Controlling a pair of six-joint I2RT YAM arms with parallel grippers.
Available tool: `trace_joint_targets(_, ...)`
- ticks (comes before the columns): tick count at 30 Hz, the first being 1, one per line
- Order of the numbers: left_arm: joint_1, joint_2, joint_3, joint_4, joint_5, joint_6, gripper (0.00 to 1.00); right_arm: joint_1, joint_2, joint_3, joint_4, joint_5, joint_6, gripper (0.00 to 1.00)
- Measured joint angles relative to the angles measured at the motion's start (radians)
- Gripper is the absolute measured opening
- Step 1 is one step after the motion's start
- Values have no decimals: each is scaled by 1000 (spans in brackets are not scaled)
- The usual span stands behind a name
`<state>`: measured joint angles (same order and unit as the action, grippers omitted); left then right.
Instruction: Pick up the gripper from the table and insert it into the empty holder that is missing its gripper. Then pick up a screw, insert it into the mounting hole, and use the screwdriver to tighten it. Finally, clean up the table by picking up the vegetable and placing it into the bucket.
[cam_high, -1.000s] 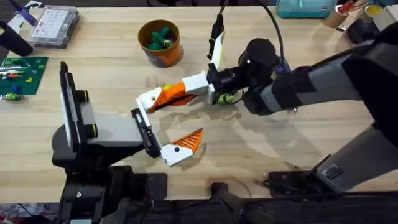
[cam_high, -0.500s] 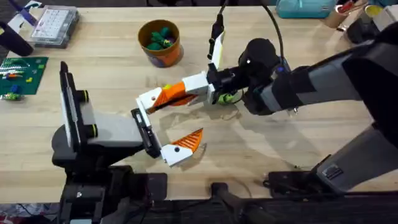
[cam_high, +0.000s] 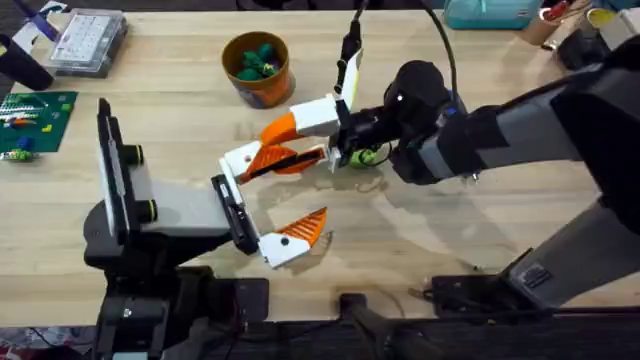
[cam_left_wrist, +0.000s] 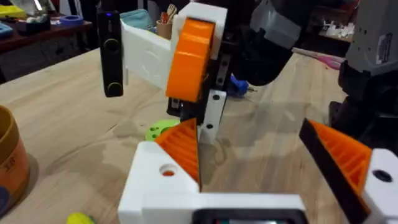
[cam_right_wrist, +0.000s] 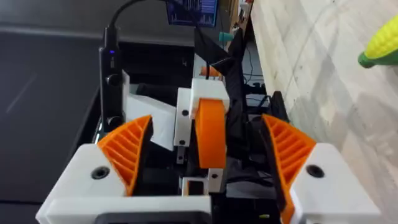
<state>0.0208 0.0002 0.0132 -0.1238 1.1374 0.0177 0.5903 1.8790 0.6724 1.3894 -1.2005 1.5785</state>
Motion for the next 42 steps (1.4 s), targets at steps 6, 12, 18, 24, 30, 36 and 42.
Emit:
trace_joint_targets(6,0,0,0,0,0,0,986,-1,0,0,0,0,0,994)
trace_joint_targets(12,0,0,0,0,0,0,986,-40,-5,0,-4,-5,-2,994)
trace_joint_targets(18,0,0,0,0,0,0,986,-166,-135,17,-223,-54,-89,995)
trace_joint_targets(24,0,0,0,0,0,0,986,-299,-289,89,-767,-92,-377,995)
trace_joint_targets(30,0,0,0,0,0,0,986,-423,-394,182,-1254,-102,-753,994)
trace_joint_targets(36,0,0,0,0,0,0,986,-478,-505,272,-1691,15,-1078,995)
trace_joint_targets(42,0,0,0,0,0,0,986,-479,-611,370,-2073,279,-1325,995)
